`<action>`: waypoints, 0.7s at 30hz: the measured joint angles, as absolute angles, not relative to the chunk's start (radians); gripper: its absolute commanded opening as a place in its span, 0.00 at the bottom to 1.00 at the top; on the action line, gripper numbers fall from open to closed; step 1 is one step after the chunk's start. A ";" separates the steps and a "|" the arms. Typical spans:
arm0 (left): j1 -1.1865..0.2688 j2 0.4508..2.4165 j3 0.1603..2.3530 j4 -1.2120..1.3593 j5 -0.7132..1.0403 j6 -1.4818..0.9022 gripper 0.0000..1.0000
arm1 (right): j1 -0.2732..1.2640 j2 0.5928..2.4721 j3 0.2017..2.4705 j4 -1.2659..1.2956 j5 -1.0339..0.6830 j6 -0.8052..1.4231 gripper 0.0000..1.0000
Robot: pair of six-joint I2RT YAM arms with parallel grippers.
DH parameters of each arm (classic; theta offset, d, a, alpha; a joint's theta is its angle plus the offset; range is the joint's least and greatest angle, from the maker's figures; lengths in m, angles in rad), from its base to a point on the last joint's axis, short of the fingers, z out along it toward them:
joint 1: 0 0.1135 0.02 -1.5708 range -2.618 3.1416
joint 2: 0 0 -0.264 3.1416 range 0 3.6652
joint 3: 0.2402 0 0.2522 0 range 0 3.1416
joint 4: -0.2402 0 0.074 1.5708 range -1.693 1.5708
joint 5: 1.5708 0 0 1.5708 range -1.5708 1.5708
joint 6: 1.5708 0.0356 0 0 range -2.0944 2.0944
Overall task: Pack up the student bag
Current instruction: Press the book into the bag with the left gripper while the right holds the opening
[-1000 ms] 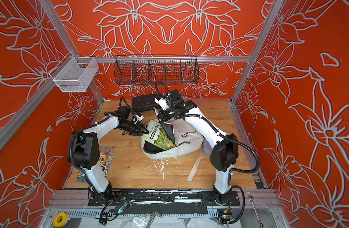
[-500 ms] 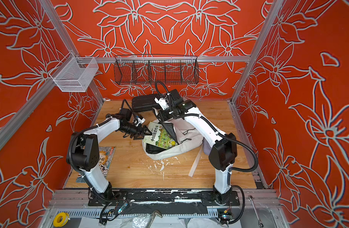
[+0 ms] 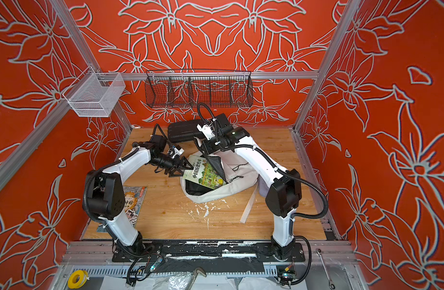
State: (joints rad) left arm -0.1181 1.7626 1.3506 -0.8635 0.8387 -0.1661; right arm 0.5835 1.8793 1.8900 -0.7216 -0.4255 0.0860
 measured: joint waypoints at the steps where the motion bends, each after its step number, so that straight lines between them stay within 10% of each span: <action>1: -0.118 1.760 1.351 -0.877 0.816 -0.161 0.88 | 0.583 1.879 1.890 -0.722 -0.424 0.086 0.00; 21: -0.157 1.664 1.206 -0.688 0.587 -0.270 0.81 | 0.583 1.879 1.890 -0.720 -0.435 0.083 0.00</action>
